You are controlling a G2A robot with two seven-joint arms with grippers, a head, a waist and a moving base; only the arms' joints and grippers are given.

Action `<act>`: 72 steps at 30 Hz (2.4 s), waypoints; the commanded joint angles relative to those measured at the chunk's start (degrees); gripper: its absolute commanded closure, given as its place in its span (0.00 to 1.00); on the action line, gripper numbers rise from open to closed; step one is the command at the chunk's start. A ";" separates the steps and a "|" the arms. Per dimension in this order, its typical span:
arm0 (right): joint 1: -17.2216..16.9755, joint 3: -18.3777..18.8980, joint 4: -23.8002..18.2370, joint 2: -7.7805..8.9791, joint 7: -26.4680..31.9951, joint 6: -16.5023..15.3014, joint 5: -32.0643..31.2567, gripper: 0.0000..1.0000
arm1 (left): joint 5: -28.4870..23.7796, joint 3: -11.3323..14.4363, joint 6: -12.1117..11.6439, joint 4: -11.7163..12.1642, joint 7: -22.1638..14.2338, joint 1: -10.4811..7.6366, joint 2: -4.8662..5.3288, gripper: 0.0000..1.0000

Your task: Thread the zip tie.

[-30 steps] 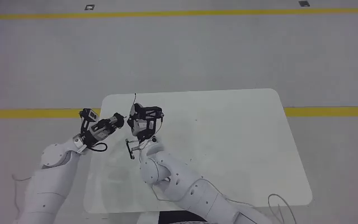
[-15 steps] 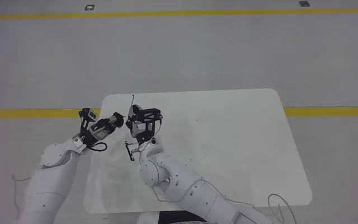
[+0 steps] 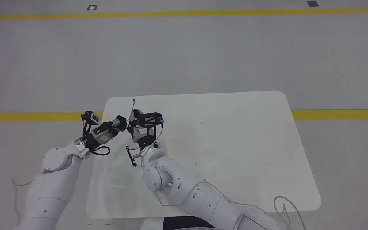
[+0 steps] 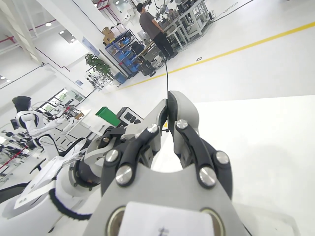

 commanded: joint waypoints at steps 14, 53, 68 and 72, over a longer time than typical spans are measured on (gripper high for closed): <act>1.15 -1.17 1.68 -0.37 -1.88 -0.09 1.93 1.00 | 0.00 0.00 0.00 0.00 0.00 0.00 0.00 1.00; -0.08 0.90 0.17 0.10 -0.72 -0.23 1.70 1.00 | 4.07 -0.34 0.00 -1.13 3.39 0.10 0.11 1.00; -3.41 5.72 -3.66 1.65 5.66 -6.65 1.89 1.00 | 11.05 -4.72 0.00 -4.23 1.07 0.87 -0.51 1.00; -3.41 5.72 -3.66 1.65 5.66 -6.65 1.89 1.00 | 11.05 -4.72 0.00 -4.23 1.07 0.87 -0.51 1.00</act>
